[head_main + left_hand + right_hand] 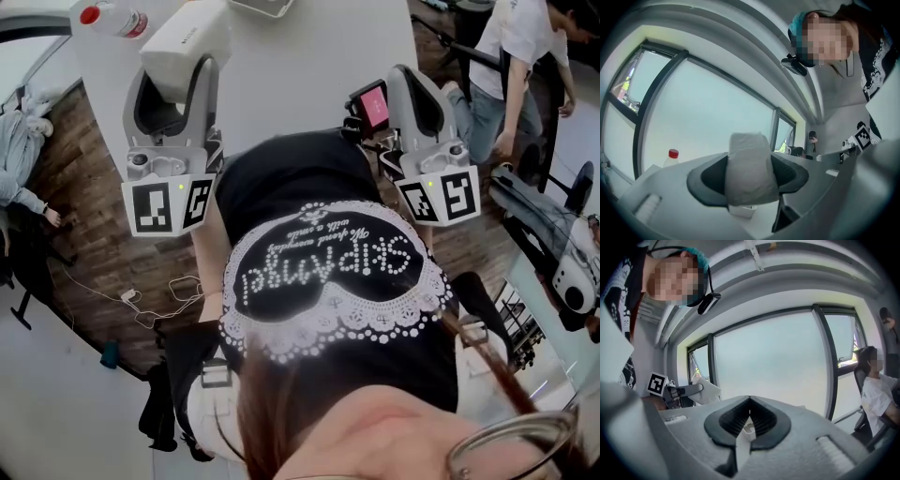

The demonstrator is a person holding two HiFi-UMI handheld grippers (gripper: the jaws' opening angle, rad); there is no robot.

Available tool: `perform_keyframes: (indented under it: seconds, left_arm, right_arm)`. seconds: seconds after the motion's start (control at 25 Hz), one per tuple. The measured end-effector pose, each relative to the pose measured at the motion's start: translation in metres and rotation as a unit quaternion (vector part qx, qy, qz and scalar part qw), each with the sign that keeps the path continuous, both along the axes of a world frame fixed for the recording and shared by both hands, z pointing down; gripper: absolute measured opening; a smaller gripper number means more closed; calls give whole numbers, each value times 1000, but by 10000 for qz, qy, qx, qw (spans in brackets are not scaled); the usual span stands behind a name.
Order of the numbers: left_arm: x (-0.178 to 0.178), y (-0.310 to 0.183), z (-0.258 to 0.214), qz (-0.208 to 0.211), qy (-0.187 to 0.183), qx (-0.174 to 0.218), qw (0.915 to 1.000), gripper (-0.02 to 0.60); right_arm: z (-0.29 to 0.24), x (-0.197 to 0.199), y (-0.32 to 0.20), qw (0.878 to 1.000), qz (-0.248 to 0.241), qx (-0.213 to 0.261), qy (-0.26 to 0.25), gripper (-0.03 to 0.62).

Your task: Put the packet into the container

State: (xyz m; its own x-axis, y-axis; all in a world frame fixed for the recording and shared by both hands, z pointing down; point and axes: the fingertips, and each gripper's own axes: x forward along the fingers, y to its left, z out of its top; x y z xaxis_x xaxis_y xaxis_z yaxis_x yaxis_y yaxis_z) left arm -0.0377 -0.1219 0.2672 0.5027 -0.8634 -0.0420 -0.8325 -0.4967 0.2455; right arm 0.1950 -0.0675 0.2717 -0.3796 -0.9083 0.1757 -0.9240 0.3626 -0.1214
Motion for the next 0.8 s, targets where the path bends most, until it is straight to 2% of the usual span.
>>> perform_keyframes:
  seconds: [0.8]
  left_arm:
    - [42,-68,37,309,-256,-131,9991,265]
  right_arm:
    - [7,20,-8,9996,256,-151,11,3]
